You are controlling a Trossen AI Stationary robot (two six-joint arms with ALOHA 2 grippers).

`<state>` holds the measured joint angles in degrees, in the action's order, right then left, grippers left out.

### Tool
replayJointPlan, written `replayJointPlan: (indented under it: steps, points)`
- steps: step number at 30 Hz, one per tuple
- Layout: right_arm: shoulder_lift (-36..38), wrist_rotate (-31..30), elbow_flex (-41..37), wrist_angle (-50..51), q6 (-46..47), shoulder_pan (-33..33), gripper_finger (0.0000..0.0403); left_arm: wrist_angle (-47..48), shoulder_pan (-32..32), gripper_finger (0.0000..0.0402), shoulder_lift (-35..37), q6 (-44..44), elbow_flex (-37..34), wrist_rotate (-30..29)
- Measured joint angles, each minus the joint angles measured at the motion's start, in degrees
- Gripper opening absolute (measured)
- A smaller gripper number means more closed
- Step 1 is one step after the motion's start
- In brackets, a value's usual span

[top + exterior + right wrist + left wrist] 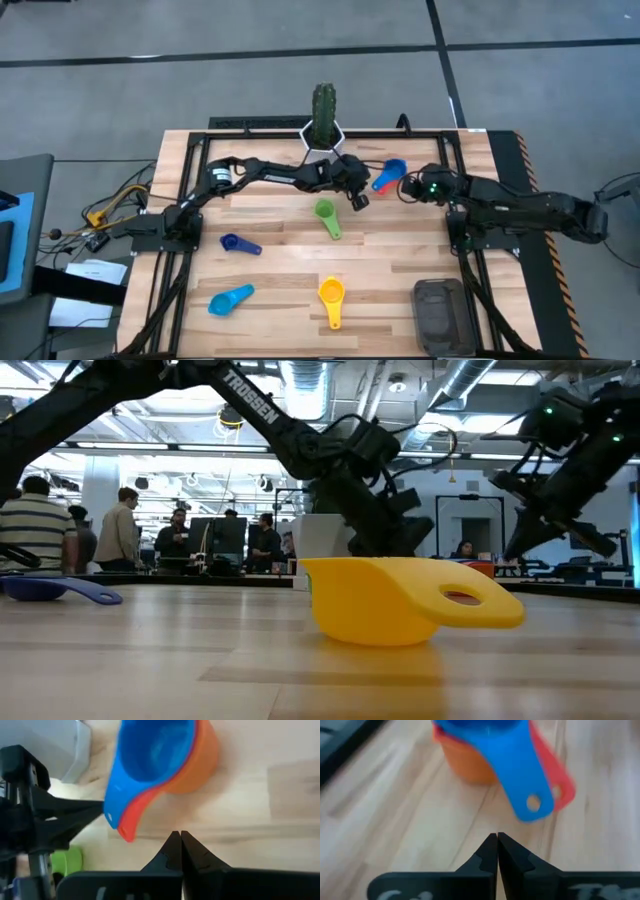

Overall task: Nest measuring cups in basket
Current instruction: Stack the blue measuring cup on top of the red measuring cup

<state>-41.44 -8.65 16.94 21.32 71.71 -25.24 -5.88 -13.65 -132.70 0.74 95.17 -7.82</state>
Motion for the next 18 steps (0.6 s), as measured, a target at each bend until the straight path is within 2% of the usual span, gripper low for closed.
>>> replayJointPlan:
  steps: [8, 14, 18]
  points:
    - [-9.9, -1.4, 2.9, 0.4, -2.4, 0.8, 0.0005, -1.7, -0.3, 0.0, 0.3, 1.1, 0.1, -0.1]
    - [-17.4, -0.9, 5.7, -3.4, -3.3, 0.8, 0.001, -5.9, -0.2, 0.0, -0.6, 0.2, 0.4, 4.2]
    - [-20.4, -1.0, 6.9, -6.7, -4.2, 0.7, 0.0005, -3.2, -0.2, 0.0, -2.4, -0.1, 1.7, 6.1]
